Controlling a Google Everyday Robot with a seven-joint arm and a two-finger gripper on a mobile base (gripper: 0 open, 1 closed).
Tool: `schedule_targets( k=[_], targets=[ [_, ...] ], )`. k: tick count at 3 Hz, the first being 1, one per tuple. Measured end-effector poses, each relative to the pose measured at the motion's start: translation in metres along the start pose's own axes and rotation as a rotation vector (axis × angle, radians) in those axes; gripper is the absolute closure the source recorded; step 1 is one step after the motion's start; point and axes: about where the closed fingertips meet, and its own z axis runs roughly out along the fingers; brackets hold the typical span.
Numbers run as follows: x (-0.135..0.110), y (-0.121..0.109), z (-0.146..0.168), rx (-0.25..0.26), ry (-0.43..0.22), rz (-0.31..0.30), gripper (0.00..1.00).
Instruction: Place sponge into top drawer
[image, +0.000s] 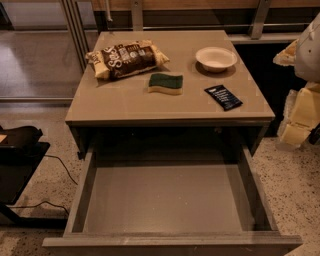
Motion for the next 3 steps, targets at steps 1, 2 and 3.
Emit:
schedule_targets(
  k=[1, 2, 3],
  targets=[
    [0.0, 0.0, 0.0, 0.0, 0.0, 0.0, 0.0],
    [-0.007, -0.002, 0.0, 0.012, -0.021, -0.014, 0.0],
    [-0.028, -0.009, 0.004, 0.025, -0.092, -0.061, 0.0]
  ],
)
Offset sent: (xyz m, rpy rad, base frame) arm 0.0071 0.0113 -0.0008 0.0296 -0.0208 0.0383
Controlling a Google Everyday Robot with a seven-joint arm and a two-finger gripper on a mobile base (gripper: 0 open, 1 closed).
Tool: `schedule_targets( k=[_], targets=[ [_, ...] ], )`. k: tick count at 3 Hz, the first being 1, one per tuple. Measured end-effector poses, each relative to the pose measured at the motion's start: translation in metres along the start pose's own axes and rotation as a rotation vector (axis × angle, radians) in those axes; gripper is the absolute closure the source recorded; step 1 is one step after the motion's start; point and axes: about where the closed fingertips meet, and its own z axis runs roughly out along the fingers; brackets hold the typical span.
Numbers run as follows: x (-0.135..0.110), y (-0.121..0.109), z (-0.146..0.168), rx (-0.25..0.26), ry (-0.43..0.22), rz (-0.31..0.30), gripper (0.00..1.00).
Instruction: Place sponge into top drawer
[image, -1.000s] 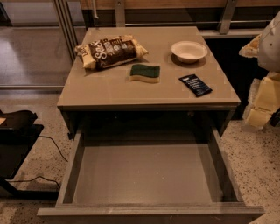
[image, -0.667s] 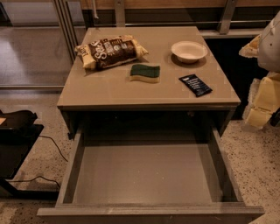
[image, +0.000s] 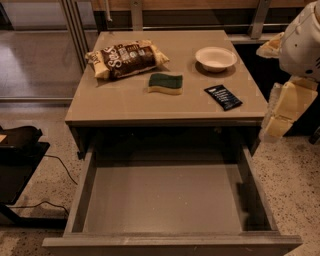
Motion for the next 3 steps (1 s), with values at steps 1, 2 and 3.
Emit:
schedule_targets(
  k=[1, 2, 3],
  targets=[
    [-0.024, -0.019, 0.012, 0.007, -0.098, -0.038, 0.0],
    [-0.044, -0.051, 0.036, 0.016, -0.158, -0.059, 0.0],
    [-0.048, -0.098, 0.084, -0.009, -0.177, 0.007, 0.0]
  ],
)
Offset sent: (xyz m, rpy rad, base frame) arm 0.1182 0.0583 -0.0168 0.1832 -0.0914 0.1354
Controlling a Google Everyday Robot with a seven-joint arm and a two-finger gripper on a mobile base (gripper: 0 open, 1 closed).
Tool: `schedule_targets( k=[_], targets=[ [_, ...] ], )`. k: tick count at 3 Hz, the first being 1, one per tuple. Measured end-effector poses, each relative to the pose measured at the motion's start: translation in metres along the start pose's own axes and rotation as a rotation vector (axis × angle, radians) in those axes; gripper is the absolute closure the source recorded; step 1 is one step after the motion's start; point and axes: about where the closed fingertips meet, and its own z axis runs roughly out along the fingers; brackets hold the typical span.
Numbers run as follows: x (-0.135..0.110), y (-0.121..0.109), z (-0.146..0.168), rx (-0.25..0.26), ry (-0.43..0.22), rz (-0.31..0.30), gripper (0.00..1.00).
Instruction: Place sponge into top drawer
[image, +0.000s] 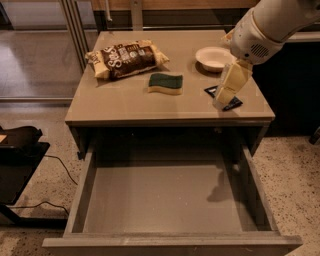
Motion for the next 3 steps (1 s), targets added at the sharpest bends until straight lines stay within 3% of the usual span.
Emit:
schedule_targets(
  k=[1, 2, 3],
  targets=[
    [0.0, 0.0, 0.0, 0.0, 0.0, 0.0, 0.0],
    [-0.011, -0.008, 0.018, -0.006, -0.025, -0.041, 0.0],
    [-0.028, -0.025, 0.048, -0.003, -0.116, -0.079, 0.0]
  ],
)
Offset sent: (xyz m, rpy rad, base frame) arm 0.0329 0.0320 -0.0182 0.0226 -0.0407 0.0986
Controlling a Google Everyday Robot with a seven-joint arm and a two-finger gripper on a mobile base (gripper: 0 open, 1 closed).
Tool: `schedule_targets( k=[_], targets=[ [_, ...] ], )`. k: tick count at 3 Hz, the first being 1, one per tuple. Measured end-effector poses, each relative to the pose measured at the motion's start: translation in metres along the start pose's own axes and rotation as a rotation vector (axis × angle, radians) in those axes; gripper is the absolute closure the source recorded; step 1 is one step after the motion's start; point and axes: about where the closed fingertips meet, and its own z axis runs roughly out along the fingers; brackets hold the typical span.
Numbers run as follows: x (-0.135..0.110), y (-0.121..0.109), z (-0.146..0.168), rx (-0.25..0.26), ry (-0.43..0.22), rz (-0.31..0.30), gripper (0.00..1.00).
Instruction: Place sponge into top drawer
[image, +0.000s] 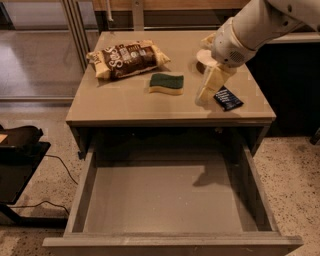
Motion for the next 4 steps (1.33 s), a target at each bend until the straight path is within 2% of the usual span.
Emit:
schedule_targets(
  k=[1, 2, 4],
  targets=[
    [-0.006, -0.017, 0.033, -0.005, -0.076, -0.004, 0.0],
    [-0.009, -0.025, 0.062, -0.03, -0.122, 0.011, 0.0],
    [-0.028, -0.049, 0.113, -0.137, -0.209, 0.02, 0.0]
  ],
)
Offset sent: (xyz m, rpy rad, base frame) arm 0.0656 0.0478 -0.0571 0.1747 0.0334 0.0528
